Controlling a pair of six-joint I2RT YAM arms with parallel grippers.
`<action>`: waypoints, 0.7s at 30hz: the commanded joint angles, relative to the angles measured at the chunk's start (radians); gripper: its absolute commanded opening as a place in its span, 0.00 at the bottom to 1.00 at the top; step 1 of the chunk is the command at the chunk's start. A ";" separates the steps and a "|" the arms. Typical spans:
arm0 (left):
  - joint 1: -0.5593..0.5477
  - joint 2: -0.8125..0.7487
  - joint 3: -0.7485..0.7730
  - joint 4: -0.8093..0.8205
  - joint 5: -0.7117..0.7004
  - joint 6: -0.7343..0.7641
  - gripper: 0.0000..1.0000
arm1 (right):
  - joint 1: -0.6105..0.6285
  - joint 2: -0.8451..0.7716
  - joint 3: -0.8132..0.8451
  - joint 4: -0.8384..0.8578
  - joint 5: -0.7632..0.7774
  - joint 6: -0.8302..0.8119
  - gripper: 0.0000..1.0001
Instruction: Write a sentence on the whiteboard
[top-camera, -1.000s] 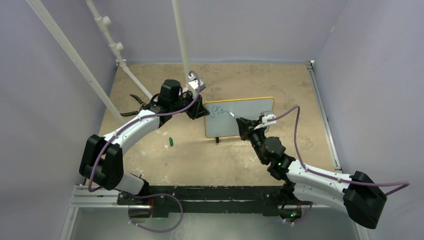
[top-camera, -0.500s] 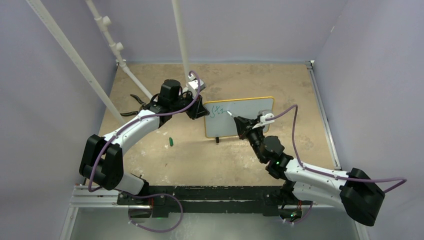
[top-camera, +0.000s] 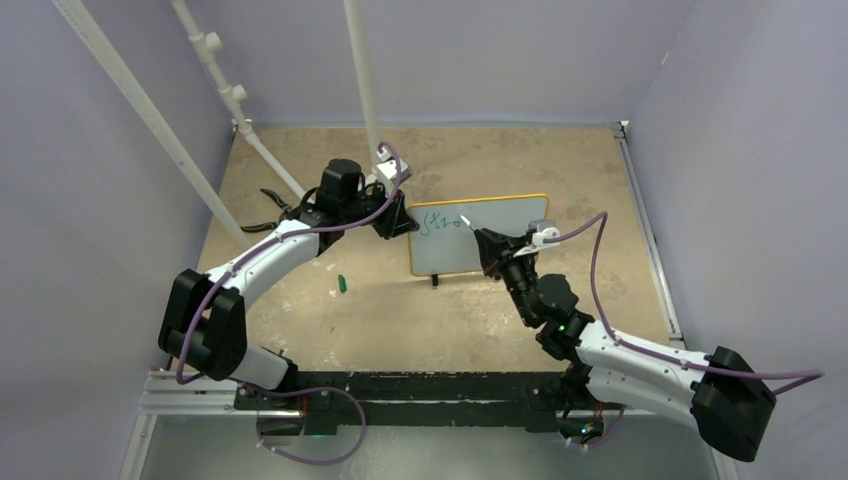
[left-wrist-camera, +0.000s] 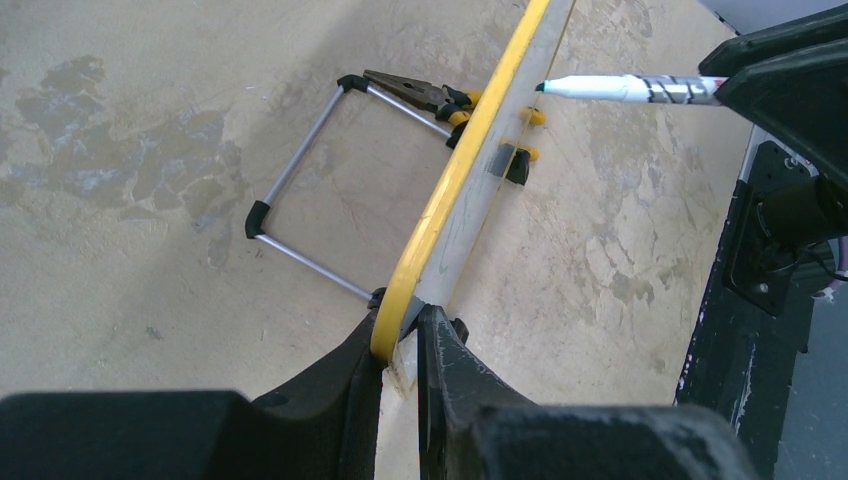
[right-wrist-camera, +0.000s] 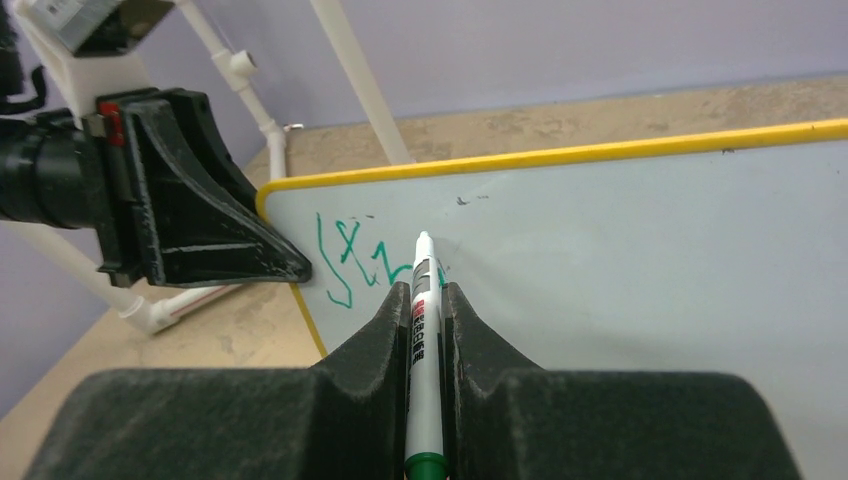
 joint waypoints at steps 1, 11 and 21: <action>0.000 -0.018 0.001 0.006 -0.042 0.032 0.00 | -0.004 0.020 0.004 -0.011 0.058 0.011 0.00; 0.000 -0.018 0.001 0.006 -0.042 0.032 0.00 | -0.004 0.053 0.015 -0.044 0.094 0.031 0.00; 0.000 -0.019 0.002 0.005 -0.042 0.032 0.00 | -0.004 0.032 -0.012 -0.102 0.082 0.078 0.00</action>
